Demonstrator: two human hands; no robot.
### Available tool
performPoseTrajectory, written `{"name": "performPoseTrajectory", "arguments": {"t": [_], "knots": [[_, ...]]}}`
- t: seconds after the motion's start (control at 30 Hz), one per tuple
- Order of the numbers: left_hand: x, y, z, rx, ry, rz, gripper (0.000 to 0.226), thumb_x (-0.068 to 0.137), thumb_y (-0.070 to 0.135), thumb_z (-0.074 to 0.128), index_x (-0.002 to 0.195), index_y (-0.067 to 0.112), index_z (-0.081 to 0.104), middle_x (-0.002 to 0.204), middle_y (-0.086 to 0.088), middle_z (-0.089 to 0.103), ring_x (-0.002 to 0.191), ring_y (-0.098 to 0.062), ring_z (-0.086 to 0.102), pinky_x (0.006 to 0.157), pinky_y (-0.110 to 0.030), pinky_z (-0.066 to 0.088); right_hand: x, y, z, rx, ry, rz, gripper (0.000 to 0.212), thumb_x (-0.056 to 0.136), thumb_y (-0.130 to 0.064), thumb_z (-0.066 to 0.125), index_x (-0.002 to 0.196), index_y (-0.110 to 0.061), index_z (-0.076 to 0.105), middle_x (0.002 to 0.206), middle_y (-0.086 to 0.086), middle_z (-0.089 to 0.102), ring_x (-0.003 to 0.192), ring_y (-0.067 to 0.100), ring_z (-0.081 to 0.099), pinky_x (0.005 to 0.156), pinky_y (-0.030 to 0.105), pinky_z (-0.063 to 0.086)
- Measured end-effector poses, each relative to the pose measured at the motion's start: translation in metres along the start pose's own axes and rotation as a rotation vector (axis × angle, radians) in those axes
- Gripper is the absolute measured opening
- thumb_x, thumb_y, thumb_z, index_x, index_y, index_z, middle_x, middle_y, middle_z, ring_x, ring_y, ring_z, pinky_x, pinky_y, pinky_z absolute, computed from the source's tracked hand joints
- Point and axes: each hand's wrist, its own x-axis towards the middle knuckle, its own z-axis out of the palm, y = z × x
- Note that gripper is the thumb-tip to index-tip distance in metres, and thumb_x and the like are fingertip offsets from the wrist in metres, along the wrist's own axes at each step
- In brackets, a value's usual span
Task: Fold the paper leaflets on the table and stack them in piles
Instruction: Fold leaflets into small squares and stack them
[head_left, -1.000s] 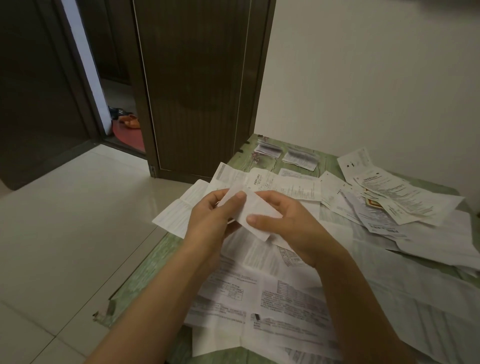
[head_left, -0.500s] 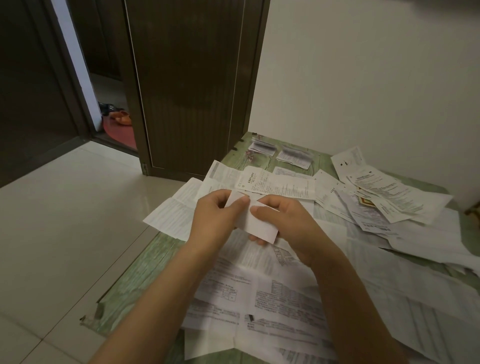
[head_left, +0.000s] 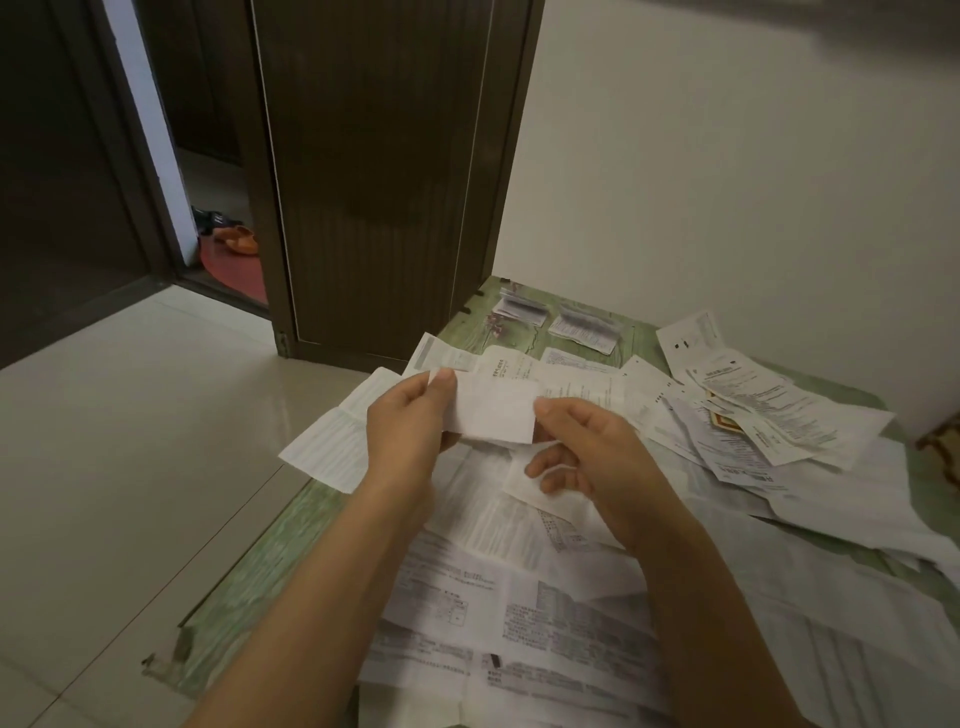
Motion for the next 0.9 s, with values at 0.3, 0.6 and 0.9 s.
{"name": "performPoseTrajectory", "arguments": {"t": [0.3, 0.6, 0.9], "knots": [[0.009, 0.003, 0.016, -0.045, -0.086, -0.083, 0.013, 0.097, 0.021, 0.048, 0.09, 0.022, 0.06, 0.09, 0.002, 0.06, 0.081, -0.014, 0.059, 0.071, -0.025, 0.053, 0.016, -0.015, -0.011, -0.077, 0.223, 0.021, 0.009, 0.09, -0.003, 0.057, 0.084, -0.006, 0.063, 0.068, 0.007, 0.062, 0.05, 0.012, 0.057, 0.048, 0.021, 0.047], [0.022, 0.007, 0.03, -0.064, -0.167, -0.22, 0.009, 0.094, 0.017, 0.053, 0.098, 0.016, 0.061, 0.095, -0.005, 0.067, 0.084, -0.017, 0.064, 0.07, -0.025, 0.053, 0.139, -0.025, -0.045, 0.067, 0.456, 0.296, 0.021, 0.091, 0.003, 0.052, 0.07, 0.001, 0.051, 0.045, 0.01, 0.052, 0.024, 0.006, 0.042, 0.03, 0.013, 0.038], [0.032, 0.015, 0.022, -0.074, -0.179, -0.207, 0.013, 0.094, 0.013, 0.052, 0.101, 0.015, 0.063, 0.096, -0.005, 0.069, 0.085, -0.014, 0.065, 0.071, -0.024, 0.053, 0.219, -0.014, -0.02, 0.067, 0.454, 0.382, 0.017, 0.095, 0.004, 0.044, 0.079, -0.001, 0.045, 0.07, 0.013, 0.049, 0.021, 0.01, 0.045, 0.027, 0.014, 0.038]]}}
